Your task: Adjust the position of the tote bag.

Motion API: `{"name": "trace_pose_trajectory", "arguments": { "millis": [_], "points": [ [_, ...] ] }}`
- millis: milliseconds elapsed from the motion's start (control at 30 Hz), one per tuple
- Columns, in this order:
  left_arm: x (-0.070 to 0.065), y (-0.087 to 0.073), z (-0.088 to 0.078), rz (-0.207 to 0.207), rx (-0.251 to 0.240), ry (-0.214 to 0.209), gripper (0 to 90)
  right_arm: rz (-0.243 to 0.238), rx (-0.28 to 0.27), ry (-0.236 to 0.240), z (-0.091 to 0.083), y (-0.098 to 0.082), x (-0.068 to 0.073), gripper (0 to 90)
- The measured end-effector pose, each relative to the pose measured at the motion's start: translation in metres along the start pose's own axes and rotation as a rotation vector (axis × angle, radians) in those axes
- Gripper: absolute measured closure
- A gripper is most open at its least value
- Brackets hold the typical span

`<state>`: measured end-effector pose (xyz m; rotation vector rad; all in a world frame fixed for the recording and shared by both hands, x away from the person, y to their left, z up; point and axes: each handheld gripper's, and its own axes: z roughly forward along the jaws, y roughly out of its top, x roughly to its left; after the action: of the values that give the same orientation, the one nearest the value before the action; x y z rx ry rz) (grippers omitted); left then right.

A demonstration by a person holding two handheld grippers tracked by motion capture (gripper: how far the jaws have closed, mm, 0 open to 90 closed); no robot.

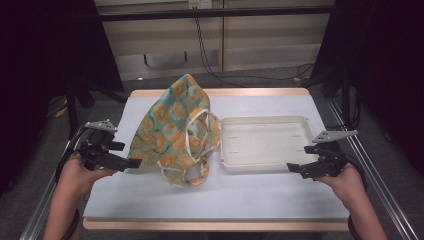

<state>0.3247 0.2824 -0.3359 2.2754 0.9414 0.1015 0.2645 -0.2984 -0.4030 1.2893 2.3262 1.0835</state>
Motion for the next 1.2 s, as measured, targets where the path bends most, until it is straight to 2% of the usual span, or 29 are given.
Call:
{"name": "trace_pose_trajectory", "arguments": {
  "millis": [100, 133, 233, 367, 467, 500, 633, 667, 733, 767, 900, 933, 1000, 1033, 1067, 1133, 1200],
  "points": [
    [0.0, 0.005, -0.003, -0.007, -0.008, -0.005, 5.6, -0.005, 0.002, 0.005, 0.001, 0.001, 0.0, 6.2],
    [0.0, 0.009, -0.005, -0.019, -0.003, -0.02, 5.6, -0.001, 0.006, 0.003, 0.001, 0.001, 0.001, 6.3],
    [0.0, 0.013, -0.007, -0.029, 0.012, -0.022, 6.1, -0.009, 0.005, 0.009, 0.003, 0.002, 0.001, 6.2],
    [0.003, 0.021, -0.012, -0.021, 0.035, -0.035, 8.3, -0.01, 0.009, 0.006, 0.005, 0.003, 0.001, 6.2],
    [0.003, 0.025, -0.013, -0.038, 0.024, -0.045, 9.0, -0.011, 0.011, 0.007, 0.005, 0.003, 0.001, 6.2],
    [0.004, 0.027, -0.015, -0.024, 0.037, -0.048, 8.9, -0.011, 0.012, 0.01, 0.005, 0.002, 0.001, 6.2],
    [0.005, 0.036, -0.019, -0.04, 0.032, -0.053, 9.1, -0.005, 0.013, 0.003, 0.004, 0.001, 0.001, 6.2],
    [0.005, 0.039, -0.02, -0.033, 0.037, -0.06, 9.3, -0.006, 0.014, 0.003, 0.004, 0.001, 0.001, 6.2],
    [0.004, 0.044, -0.021, -0.036, 0.039, -0.059, 9.7, -0.005, 0.01, 0.003, 0.003, 0.001, 0.001, 6.2],
    [0.005, 0.049, -0.022, -0.012, 0.056, -0.056, 9.9, -0.006, 0.009, 0.003, 0.003, 0.001, 0.001, 6.2],
    [0.003, 0.057, -0.022, -0.021, 0.047, -0.055, 9.9, -0.009, 0.011, 0.006, 0.002, 0.001, 0.002, 6.2],
    [0.003, 0.059, -0.023, -0.006, 0.058, -0.054, 9.9, -0.009, 0.01, 0.005, 0.002, 0.001, 0.002, 6.2],
    [0.002, 0.063, -0.023, -0.013, 0.058, -0.05, 9.6, -0.009, 0.009, 0.004, 0.002, 0.001, 0.002, 6.2],
    [0.003, 0.065, -0.024, 0.002, 0.071, -0.049, 9.6, -0.011, 0.011, 0.004, 0.003, 0.0, 0.002, 6.2],
    [0.002, 0.066, -0.023, -0.015, 0.063, -0.046, 9.6, -0.011, 0.011, 0.004, 0.003, 0.0, 0.002, 6.2],
    [0.003, 0.069, -0.025, -0.004, 0.067, -0.05, 9.7, -0.011, 0.013, 0.004, 0.004, 0.0, 0.001, 6.2],
    [0.002, 0.071, -0.027, -0.024, 0.056, -0.049, 9.7, -0.005, 0.017, 0.008, 0.004, -0.001, 0.002, 6.2]
  ]
}}
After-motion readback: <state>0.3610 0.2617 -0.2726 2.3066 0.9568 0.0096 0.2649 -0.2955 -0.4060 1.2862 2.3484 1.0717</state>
